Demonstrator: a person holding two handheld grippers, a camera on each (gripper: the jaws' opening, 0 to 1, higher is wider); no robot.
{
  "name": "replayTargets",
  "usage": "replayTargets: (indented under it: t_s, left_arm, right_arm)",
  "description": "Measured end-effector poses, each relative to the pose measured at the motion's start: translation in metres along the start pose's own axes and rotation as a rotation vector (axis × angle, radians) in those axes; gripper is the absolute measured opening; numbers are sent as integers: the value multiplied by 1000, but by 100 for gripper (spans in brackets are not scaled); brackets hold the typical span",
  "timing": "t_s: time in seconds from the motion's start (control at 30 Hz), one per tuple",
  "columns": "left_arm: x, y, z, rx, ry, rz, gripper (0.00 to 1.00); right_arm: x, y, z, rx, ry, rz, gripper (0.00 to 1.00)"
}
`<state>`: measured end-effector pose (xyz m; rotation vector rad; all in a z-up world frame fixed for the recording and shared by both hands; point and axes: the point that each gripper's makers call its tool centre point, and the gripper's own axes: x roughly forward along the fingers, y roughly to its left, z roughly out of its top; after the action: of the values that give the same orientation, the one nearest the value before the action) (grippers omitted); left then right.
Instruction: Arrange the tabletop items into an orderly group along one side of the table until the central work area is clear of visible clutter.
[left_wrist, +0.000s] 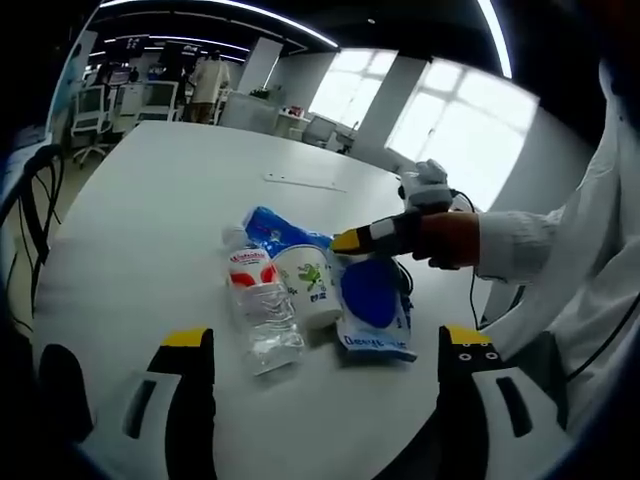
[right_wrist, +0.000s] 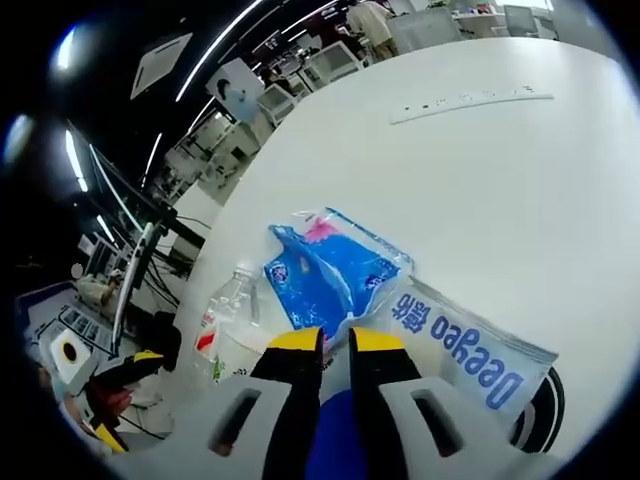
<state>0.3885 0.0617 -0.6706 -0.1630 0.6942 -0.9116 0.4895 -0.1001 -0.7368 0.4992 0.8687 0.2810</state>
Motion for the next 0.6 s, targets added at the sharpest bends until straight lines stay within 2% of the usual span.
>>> replayTargets:
  t_s: [0.07, 0.17, 0.3, 0.5, 0.6]
  left_arm:
    - [1, 0, -1, 2, 3, -3, 95]
    - [2, -1, -2, 2, 7, -5, 95]
    - [3, -3, -1, -1, 0, -12, 95]
    - [3, -2, 0, -1, -3, -13, 95]
    - [2, -1, 0, -2, -1, -10, 95]
  right_arm:
    - [1, -1, -2, 29, 7, -1, 13]
    - [1, -1, -1, 10, 5, -4, 7]
    - [3, -3, 0, 16, -1, -11, 7]
    - [4, -5, 0, 25, -2, -21, 0]
    - [4, -6, 1, 27, -7, -29, 0]
